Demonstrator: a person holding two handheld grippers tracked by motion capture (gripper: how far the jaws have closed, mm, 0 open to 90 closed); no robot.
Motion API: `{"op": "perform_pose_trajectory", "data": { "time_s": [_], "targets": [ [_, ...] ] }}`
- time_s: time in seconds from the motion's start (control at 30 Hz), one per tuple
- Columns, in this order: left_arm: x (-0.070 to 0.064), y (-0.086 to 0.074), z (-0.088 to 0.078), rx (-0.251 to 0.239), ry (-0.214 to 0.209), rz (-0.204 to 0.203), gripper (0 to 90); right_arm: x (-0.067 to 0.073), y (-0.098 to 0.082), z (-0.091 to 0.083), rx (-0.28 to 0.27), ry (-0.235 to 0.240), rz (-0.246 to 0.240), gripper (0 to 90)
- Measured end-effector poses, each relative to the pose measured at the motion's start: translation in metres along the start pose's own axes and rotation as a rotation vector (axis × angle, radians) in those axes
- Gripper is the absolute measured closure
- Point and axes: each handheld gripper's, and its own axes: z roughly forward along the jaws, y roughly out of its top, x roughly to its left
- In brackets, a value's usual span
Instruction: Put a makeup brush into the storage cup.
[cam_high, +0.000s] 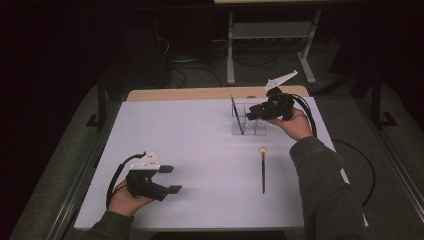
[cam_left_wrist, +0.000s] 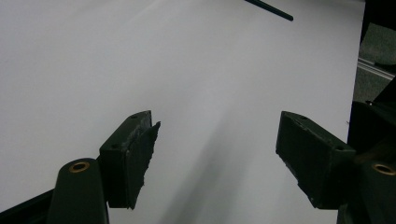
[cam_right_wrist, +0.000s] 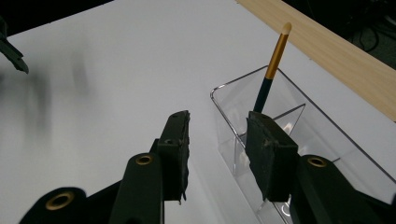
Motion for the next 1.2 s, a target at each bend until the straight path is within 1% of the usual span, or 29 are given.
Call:
{"op": "perform_pose_trajectory", "data": {
  "time_s": [0.07,0.17,0.23,0.37,0.57,0.63,0.67,0.77,0.9,1.0,1.13,1.2],
  "targets": [
    [0.0,0.0,0.001,-0.004,-0.001,-0.006,27.0,0.001,-0.002,-0.002,-0.002,-0.005,-0.003,57.9],
    [0.0,0.0,0.001,-0.001,0.001,-0.005,27.0,0.004,-0.006,-0.003,0.004,-0.009,-0.004,57.2],
    [0.0,0.0,0.0,0.002,0.002,-0.006,27.0,0.005,-0.008,-0.005,0.01,-0.005,0.004,56.9],
    [-0.001,0.001,0.0,-0.005,0.003,-0.005,26.9,0.01,-0.011,-0.009,0.0,-0.012,-0.007,56.1],
    [-0.001,0.001,0.001,0.001,0.008,-0.006,25.8,0.017,-0.015,-0.015,0.0,-0.024,-0.007,53.5],
    [-0.001,0.001,0.001,0.001,0.009,-0.008,25.3,0.02,-0.016,-0.018,0.0,-0.023,0.002,52.8],
    [-0.001,0.0,0.0,0.001,0.01,-0.01,25.2,0.021,-0.017,-0.019,-0.006,-0.027,-0.006,52.5],
    [-0.001,0.0,-0.001,-0.007,0.012,-0.01,25.1,0.025,-0.019,-0.021,-0.009,-0.037,0.001,50.3],
    [-0.002,0.001,-0.001,-0.006,0.015,-0.006,25.0,0.03,-0.024,-0.023,-0.01,-0.032,0.004,49.3],
    [-0.002,0.001,-0.001,-0.005,0.016,-0.01,24.9,0.034,-0.028,-0.025,-0.012,-0.034,0.009,48.5],
    [-0.003,0.001,-0.002,-0.005,0.022,-0.011,24.8,0.037,-0.034,-0.027,-0.014,-0.033,0.01,47.1],
    [-0.003,0.001,-0.003,-0.007,0.024,-0.013,24.8,0.039,-0.036,-0.027,-0.009,-0.041,0.019,45.8]
  ]
}}
